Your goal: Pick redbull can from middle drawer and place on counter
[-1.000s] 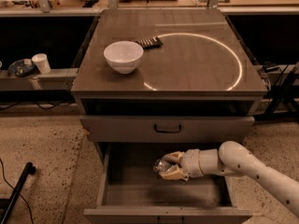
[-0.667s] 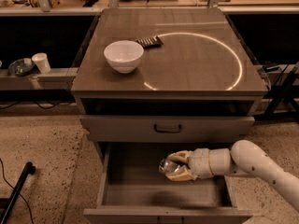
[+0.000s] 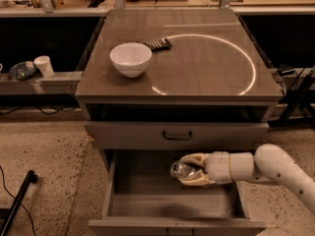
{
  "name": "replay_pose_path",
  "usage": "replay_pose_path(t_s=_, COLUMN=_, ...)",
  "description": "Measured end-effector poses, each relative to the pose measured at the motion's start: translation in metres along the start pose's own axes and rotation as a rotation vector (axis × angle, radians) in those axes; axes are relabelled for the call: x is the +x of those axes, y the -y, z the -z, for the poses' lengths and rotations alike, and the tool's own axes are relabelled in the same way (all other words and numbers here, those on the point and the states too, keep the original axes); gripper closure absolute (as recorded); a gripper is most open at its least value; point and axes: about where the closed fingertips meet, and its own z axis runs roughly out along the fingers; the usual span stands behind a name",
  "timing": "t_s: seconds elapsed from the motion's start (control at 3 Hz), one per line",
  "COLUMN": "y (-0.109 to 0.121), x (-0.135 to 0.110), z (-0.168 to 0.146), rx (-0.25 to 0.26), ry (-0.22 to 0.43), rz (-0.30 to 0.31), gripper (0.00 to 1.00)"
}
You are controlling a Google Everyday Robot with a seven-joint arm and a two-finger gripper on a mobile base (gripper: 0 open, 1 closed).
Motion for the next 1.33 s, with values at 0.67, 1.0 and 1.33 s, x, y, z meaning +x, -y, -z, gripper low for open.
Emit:
replay_pose_path(t_s=0.67, y=0.03, x=-0.161, z=0.103, rx=0.051, ry=0.011, rz=0.309, gripper=1.0)
replay_pose_path(t_s=1.0, y=0.057, x=-0.221, z=0.12, rx=0.074, ry=-0.125, rz=0.387, gripper=1.0)
replay_pose_path(t_s=1.33, y=0.103, x=-0.277, z=0.131, rx=0.142, ry=-0.291, rz=0.393, gripper=1.0)
